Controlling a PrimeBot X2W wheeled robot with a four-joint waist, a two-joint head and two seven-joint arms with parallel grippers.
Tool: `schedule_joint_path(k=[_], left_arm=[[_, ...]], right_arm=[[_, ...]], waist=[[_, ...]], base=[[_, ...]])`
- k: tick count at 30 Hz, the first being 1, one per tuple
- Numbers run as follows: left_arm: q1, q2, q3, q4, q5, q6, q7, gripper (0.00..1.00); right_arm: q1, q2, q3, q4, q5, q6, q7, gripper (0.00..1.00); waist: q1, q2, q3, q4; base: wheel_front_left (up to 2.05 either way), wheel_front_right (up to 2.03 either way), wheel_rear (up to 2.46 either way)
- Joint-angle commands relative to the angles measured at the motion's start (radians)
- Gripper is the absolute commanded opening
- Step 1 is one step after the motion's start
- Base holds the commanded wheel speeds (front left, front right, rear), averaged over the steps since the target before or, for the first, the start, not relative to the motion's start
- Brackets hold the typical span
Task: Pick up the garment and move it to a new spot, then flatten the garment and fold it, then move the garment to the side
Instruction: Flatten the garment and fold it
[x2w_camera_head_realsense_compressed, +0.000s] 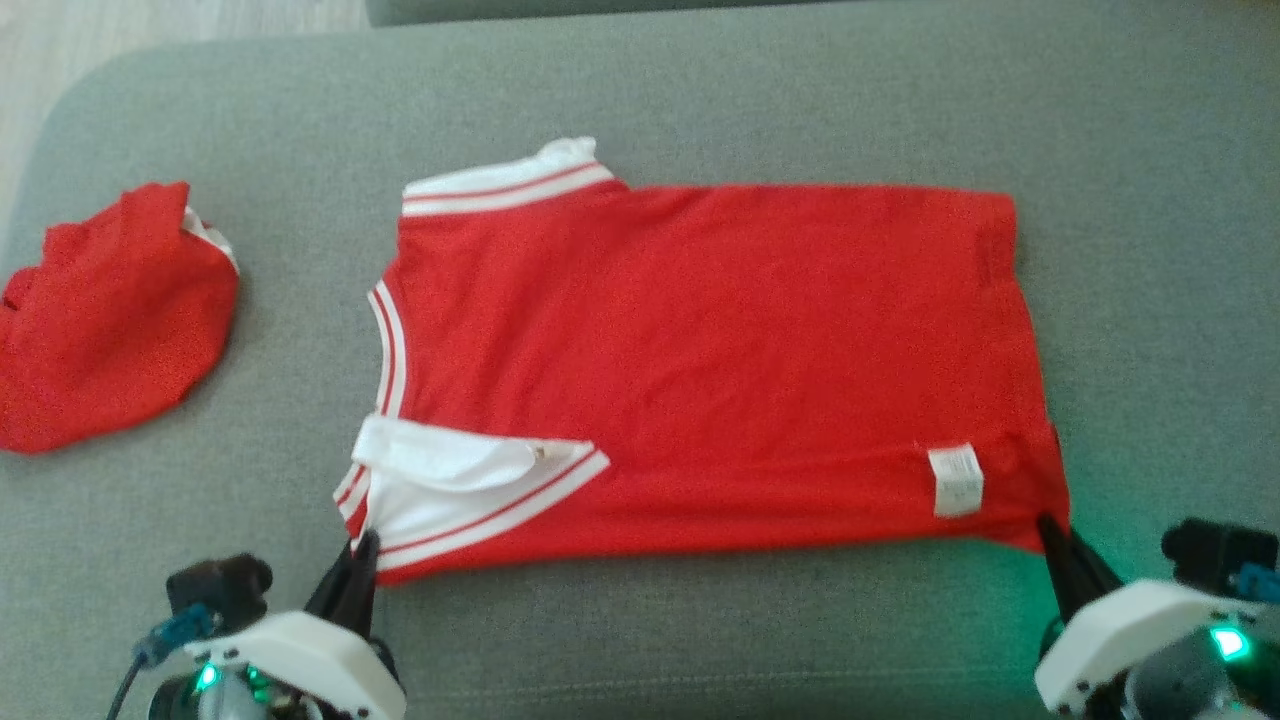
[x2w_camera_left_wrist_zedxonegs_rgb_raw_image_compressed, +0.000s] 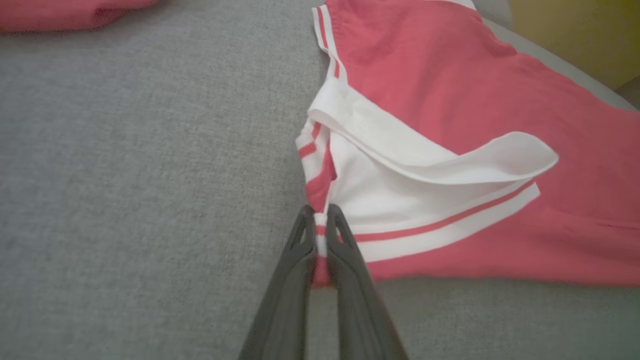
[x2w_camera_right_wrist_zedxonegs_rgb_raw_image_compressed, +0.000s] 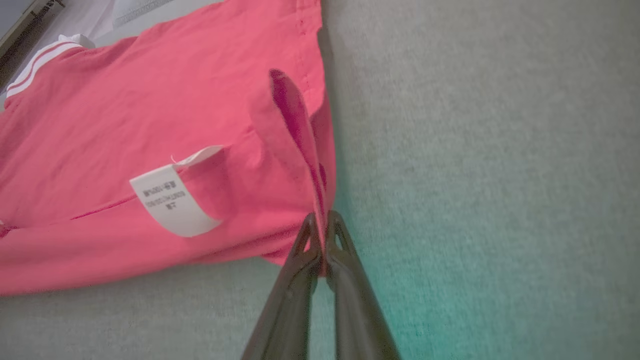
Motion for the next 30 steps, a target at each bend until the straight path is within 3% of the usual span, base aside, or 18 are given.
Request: schedule_joint_path(k=[1,9,10,12,18,25,30], left_arm=[[0.000,0.019,0.041,-0.037,-0.003,0.013,0.003,0.00],[0.079,0.025,0.041,-0.074,-0.018,0.045,0.060,0.00],[0.080,0.024,0.039,-0.074,-0.018,0.046,0.063,0.00],[0.075,0.021,0.035,-0.072,-0.018,0.048,0.062,1.00],[0.047,0.019,0.038,-0.075,0.018,0.065,-0.010,1.00],[0.000,0.029,0.048,-0.139,0.111,0.107,-0.172,1.00],[-0.024,0.045,0.038,-0.213,0.161,0.127,-0.204,1.00]], right_arm=[[0.006,-0.008,0.005,-0.039,0.010,-0.001,0.012,0.00],[0.069,-0.008,-0.014,-0.069,0.024,-0.001,0.061,0.00],[0.071,-0.008,-0.014,-0.071,0.024,-0.001,0.065,0.18],[0.070,-0.008,-0.011,-0.079,0.020,-0.001,0.066,1.00],[0.052,-0.008,0.001,-0.131,0.008,-0.001,0.013,1.00],[-0.014,-0.013,0.036,-0.261,-0.074,-0.001,-0.148,1.00],[-0.052,-0.034,0.077,-0.290,-0.092,-0.001,-0.193,1.00]], waist=[[0.0000,0.0000,-0.018,0.001],[0.0000,0.0000,-0.059,-0.005],[0.0000,0.0000,-0.061,-0.005],[0.0000,0.0000,-0.063,-0.004],[0.0000,0.0000,-0.072,-0.007],[0.0000,0.0000,-0.089,-0.021],[0.0000,0.0000,-0.098,-0.028]], base=[[0.00,0.00,0.00],[0.00,0.00,0.00],[0.00,0.00,0.00],[0.00,0.00,0.00],[0.00,0.00,0.00],[0.00,0.00,0.00],[0.00,0.00,0.00]])
